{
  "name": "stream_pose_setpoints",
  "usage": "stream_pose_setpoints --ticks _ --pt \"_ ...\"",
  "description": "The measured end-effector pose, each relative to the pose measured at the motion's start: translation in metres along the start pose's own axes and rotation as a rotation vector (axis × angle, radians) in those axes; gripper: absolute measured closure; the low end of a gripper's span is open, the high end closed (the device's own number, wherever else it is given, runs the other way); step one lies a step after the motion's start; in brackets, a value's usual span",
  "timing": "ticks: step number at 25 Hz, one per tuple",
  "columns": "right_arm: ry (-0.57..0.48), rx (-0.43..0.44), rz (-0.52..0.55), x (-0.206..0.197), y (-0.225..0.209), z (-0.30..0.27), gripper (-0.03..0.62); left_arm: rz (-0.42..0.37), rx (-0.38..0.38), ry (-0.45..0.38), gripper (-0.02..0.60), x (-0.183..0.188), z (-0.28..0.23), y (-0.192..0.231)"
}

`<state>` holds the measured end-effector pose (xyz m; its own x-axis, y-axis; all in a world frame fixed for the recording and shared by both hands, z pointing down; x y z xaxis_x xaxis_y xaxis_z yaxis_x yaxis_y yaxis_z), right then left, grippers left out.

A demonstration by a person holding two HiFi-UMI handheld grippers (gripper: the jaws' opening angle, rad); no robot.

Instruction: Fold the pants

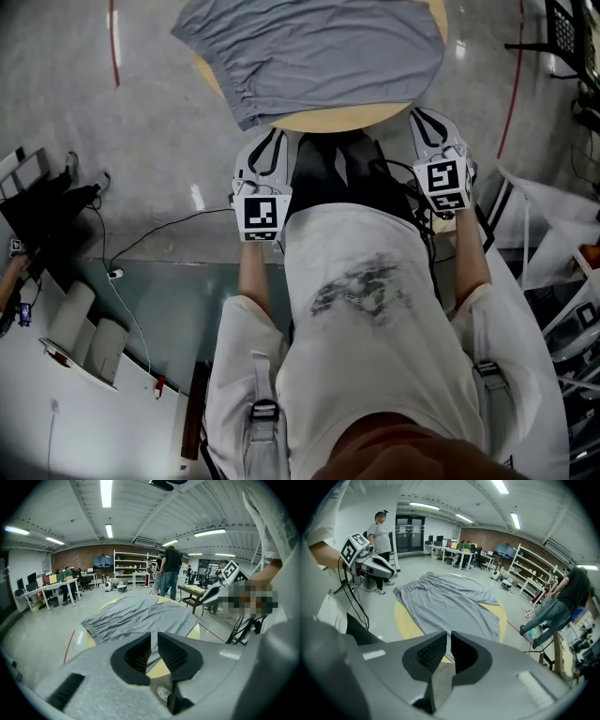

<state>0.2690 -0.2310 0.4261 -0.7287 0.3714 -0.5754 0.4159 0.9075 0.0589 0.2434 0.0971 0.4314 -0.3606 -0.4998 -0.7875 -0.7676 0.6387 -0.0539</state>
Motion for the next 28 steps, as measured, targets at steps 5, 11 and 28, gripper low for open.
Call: stream_pose_setpoints --ticks 5,11,28 --pt "0.03 -0.001 0.006 -0.014 -0.009 -0.015 0.547 -0.011 0.001 0.037 0.517 -0.015 -0.012 0.001" --pt "0.07 -0.004 0.026 -0.03 -0.017 -0.035 0.527 -0.022 -0.008 0.068 0.499 -0.032 -0.027 0.01" --pt "0.178 0.001 0.04 -0.068 -0.031 -0.078 0.433 -0.066 -0.038 0.186 0.41 -0.075 -0.055 0.02"
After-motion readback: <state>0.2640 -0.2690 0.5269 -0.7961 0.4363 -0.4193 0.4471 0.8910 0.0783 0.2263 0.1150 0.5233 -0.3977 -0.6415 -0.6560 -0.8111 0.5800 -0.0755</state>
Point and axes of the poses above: the fingertips, and each gripper's own axes: z backward along the fingers, y to its left, x out of its top, the point moved 10 cm from there along z, backward along the fingers, and after that the axes turned 10 degrees about -z, right-handed, at the moved point
